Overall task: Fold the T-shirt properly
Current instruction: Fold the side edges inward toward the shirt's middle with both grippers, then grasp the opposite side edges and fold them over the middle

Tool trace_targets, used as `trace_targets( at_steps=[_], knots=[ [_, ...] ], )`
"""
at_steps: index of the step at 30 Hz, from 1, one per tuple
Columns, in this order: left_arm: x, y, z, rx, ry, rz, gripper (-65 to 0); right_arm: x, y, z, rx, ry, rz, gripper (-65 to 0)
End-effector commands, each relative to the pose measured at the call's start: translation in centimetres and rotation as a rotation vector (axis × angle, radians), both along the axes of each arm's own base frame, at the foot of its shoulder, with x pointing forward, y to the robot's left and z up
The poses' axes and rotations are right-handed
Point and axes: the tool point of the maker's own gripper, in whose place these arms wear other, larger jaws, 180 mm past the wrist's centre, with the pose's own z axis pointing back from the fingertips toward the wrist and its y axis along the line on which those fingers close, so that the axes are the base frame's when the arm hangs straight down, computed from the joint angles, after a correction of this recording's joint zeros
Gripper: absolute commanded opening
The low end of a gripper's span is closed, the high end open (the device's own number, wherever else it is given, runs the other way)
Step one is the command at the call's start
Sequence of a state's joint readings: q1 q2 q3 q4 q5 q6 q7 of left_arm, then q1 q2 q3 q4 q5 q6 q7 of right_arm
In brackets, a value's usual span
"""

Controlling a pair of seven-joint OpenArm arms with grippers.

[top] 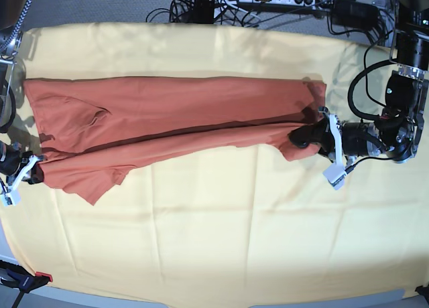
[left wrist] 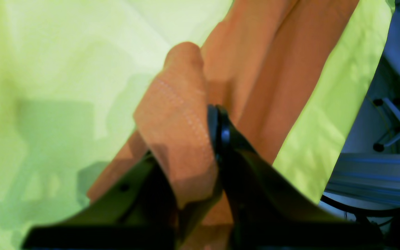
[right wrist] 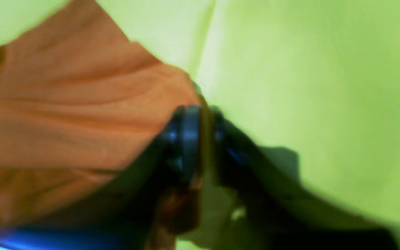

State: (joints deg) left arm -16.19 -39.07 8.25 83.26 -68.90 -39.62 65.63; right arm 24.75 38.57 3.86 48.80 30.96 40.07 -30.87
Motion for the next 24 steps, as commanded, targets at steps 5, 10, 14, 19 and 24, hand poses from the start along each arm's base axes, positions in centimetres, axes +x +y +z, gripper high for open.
trace_targets(
  at_steps=[5, 10, 14, 19, 24],
  knots=[
    [1.7, 1.2, 1.0, 0.051, -0.09, 0.024, -36.9, 1.9, -0.9, 3.8, 0.007, -0.105, -0.012, -24.5],
    [3.0, 2.0, 0.8, 0.099, -0.162, 0.059, -35.1, 3.4, 1.0, 6.3, 0.166, -0.159, -0.017, -24.5],
    [2.4, 2.1, -0.2, 0.101, -0.137, 0.078, -35.1, 4.0, 4.2, 5.7, 0.246, -0.117, 0.019, -24.5],
    [1.2, 1.6, -1.2, 0.062, -0.115, 0.087, -35.1, 4.5, 7.4, 2.5, 0.158, -0.076, 0.069, -24.5],
    [0.3, 1.5, -2.1, 0.063, -0.088, 0.085, -35.1, 4.8, 7.6, 0.4, 0.061, -0.067, 0.027, -24.5]
  ],
)
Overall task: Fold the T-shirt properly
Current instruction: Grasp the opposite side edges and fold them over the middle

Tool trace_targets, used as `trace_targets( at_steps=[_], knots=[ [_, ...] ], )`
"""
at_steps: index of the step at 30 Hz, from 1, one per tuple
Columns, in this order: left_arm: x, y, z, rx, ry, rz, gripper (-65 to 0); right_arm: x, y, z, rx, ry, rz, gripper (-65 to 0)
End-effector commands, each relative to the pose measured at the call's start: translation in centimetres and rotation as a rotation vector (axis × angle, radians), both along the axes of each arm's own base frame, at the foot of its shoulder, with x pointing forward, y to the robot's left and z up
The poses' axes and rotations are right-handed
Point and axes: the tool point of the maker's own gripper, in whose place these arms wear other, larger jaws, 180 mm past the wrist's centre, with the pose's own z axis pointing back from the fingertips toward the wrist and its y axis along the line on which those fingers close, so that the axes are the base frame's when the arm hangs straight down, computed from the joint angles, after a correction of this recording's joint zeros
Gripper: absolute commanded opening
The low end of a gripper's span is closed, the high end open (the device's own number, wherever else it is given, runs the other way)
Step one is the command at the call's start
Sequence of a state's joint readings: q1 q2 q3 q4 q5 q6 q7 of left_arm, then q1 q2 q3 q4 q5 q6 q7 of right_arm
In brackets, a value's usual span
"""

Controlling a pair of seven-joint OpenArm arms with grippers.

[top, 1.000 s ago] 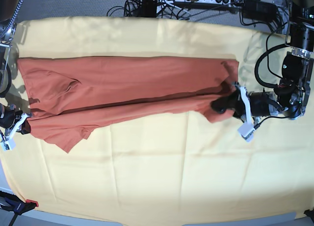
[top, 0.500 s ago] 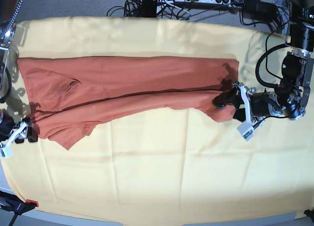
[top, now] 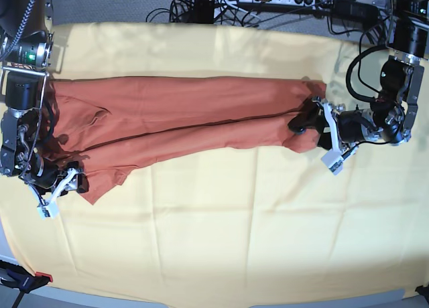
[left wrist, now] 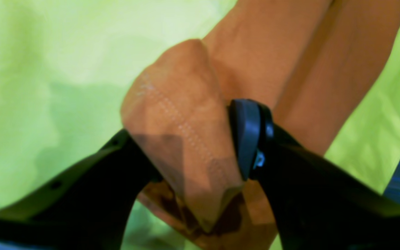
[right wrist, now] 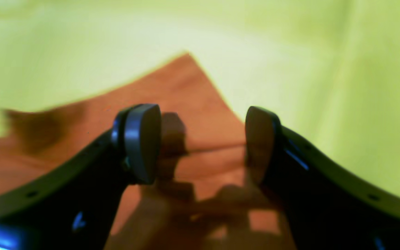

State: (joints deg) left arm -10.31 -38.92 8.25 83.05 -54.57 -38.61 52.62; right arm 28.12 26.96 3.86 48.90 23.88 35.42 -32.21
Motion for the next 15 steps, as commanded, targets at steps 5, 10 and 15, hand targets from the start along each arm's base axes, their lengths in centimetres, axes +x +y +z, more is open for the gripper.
trace_targets(
  at_steps=[5, 10, 15],
  knots=[
    [0.0, 0.4, 0.4, 0.005, -0.017, -0.001, -35.1, 1.6, -1.1, 1.3, -0.06, -0.071, -0.061, -24.5],
    [0.3, 0.3, 0.7, -0.007, -0.03, 0.003, -35.1, 0.7, -0.3, 0.1, -0.044, -0.048, -0.042, -48.4],
    [0.7, 0.3, 1.2, -0.012, -0.047, 0.005, -35.1, 1.2, 1.3, 1.6, 0.039, -0.092, 0.02, -65.0]
  ],
)
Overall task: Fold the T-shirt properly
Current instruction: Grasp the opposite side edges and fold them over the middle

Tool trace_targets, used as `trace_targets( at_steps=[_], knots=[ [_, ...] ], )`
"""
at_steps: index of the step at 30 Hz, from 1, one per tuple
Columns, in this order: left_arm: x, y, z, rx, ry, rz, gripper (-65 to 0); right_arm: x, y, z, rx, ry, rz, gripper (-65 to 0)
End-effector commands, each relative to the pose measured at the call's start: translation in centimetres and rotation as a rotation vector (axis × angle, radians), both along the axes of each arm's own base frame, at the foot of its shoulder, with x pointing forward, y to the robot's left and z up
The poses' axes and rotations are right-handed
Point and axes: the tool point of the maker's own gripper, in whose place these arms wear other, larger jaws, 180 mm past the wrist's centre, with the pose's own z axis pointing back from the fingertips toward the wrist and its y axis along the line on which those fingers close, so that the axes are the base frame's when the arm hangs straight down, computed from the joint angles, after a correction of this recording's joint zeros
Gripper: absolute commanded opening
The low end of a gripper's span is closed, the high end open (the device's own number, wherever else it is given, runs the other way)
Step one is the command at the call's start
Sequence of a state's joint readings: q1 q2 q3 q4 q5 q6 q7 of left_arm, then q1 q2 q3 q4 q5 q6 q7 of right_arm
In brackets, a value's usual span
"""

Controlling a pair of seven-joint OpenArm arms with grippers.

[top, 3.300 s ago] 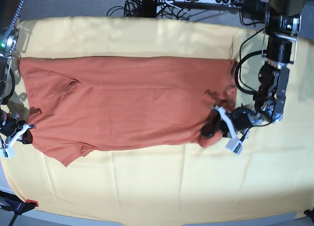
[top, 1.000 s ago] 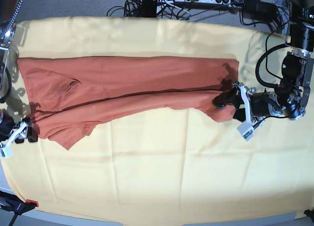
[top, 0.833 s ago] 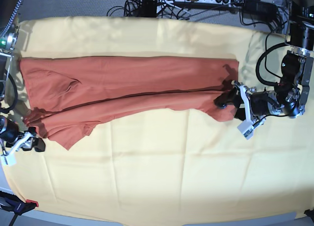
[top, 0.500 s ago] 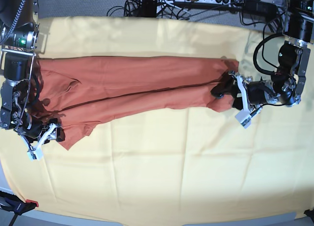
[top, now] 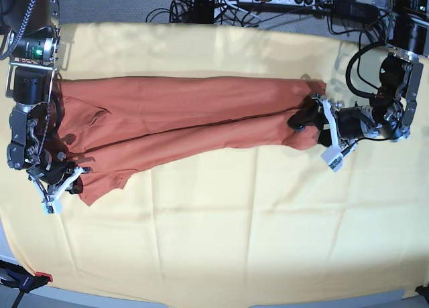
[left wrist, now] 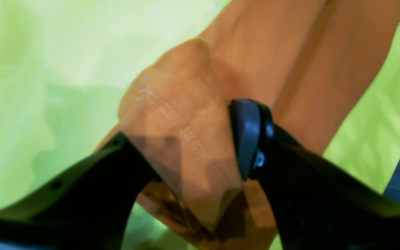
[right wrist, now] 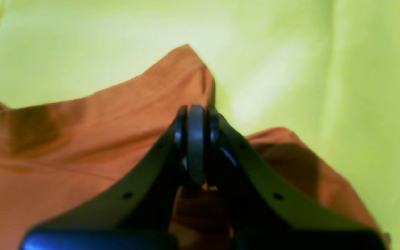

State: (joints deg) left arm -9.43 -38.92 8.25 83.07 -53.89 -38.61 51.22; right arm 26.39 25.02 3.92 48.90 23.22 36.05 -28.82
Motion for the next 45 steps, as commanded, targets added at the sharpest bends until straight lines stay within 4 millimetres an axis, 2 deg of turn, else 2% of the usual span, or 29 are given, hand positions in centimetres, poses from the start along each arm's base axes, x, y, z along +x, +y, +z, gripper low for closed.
trace_targets(
  at_steps=[1, 3, 8, 11, 15, 20, 23, 29, 33, 37, 45],
  knots=[
    [1.0, 0.4, 1.5, -0.005, -0.045, 0.0, -35.1, 1.8, -0.3, 3.3, 0.021, -0.085, 0.014, -65.0],
    [1.0, 0.3, 1.4, -0.005, -0.043, 0.0, -35.1, 2.1, 0.1, 4.5, 0.054, -0.112, 0.044, -65.0],
    [1.0, 0.3, 1.4, -0.006, -0.044, 0.0, -35.1, 1.9, -0.5, 6.4, 0.09, -0.117, 0.045, -65.0],
    [1.0, 0.3, 1.4, -0.005, -0.043, 0.0, -35.1, 0.7, -0.4, 7.5, 0.071, -0.134, 0.079, -65.0],
    [1.0, 0.4, 1.4, -0.005, -0.044, 0.0, -35.1, -2.1, 0.2, 8.2, 0.001, -0.161, 0.153, -65.0],
    [1.1, 0.4, 1.5, -0.004, -0.055, 0.003, -34.1, -5.5, 0.5, 7.7, -0.086, -0.147, 0.226, -65.0],
    [1.2, 0.5, 1.4, 0.005, -0.061, 0.003, -30.3, -7.0, 0.0, 7.1, -0.123, -0.12, 0.246, -65.0],
    [1.2, 0.5, 1.4, 0.006, -0.061, 0.003, -30.3, -9.4, -1.0, 6.7, -0.182, -0.034, 0.285, -65.0],
    [1.2, 0.6, 1.4, 0.012, -0.061, 0.003, -30.3, -10.6, -0.8, 7.0, -0.187, 0.045, 0.32, -65.0],
    [1.2, 1.0, 1.2, 0.032, -0.06, 0.003, -30.3, -11.9, -2.4, 6.3, -0.247, 0.144, 0.322, -65.0],
    [1.2, 1.9, 1.3, 0.056, -0.06, 0.005, -30.3, -12.5, -4.2, 6.5, -0.301, 0.191, 0.314, -65.0]
  ],
)
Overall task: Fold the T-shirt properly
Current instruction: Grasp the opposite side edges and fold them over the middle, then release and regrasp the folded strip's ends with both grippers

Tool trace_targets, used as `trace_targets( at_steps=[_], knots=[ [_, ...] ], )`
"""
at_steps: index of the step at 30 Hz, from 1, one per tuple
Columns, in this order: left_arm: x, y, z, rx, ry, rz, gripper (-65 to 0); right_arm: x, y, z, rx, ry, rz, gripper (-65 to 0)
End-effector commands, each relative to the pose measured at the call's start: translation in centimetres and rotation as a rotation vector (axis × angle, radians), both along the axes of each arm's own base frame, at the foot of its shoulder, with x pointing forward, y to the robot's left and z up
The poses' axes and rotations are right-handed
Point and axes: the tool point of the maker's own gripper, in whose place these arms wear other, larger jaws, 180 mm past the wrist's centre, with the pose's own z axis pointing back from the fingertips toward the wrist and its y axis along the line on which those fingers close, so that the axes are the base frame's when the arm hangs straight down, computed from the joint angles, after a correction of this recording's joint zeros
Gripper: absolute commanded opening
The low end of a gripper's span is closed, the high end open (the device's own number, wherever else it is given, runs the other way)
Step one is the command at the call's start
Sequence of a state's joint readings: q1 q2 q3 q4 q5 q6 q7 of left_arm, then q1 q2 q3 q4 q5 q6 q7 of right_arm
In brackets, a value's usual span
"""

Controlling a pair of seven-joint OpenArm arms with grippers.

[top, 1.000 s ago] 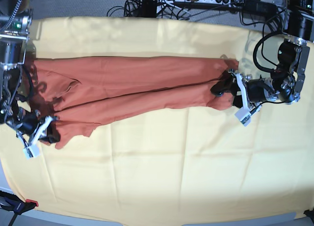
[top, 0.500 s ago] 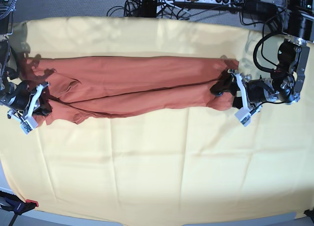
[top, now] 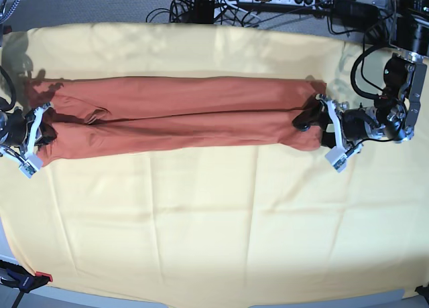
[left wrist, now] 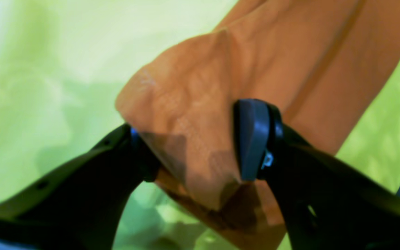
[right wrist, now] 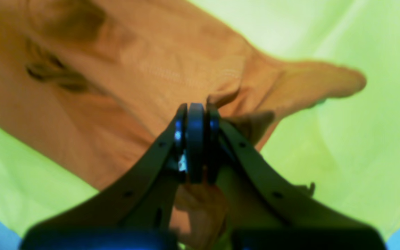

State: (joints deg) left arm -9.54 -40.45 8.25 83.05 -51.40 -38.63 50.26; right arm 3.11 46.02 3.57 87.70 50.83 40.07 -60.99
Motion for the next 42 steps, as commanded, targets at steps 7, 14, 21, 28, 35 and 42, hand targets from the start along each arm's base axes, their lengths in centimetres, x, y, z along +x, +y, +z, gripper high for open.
trace_targets(
  at_steps=[7, 14, 21, 28, 35, 42],
  knots=[
    [0.9, 1.6, 1.7, 0.029, -0.041, 0.003, -30.3, -0.8, -0.2, -0.5, -0.006, 0.001, 0.0, -65.0],
    [1.2, 1.5, 2.9, 0.002, -0.015, -0.006, -30.3, -0.2, -1.4, 0.2, -0.059, -0.012, -0.003, -26.6],
    [1.6, 2.1, 3.9, -0.001, -0.039, -0.004, -30.3, 1.6, 1.9, 4.5, 0.215, -0.106, -0.003, -27.4],
    [4.0, 5.3, 7.2, -0.022, -0.133, 0.134, -30.3, 0.8, 5.8, 1.0, 0.303, -0.073, -0.011, -65.0],
    [5.6, 9.3, 9.7, -0.024, -0.197, 0.313, -30.3, 0.9, 3.8, -3.7, 0.083, -0.122, -0.135, -65.0],
    [3.0, 11.6, 5.4, 0.042, -0.087, 0.43, -30.3, -0.9, 3.8, -5.9, 0.053, -0.068, -0.174, -65.0]
  ],
)
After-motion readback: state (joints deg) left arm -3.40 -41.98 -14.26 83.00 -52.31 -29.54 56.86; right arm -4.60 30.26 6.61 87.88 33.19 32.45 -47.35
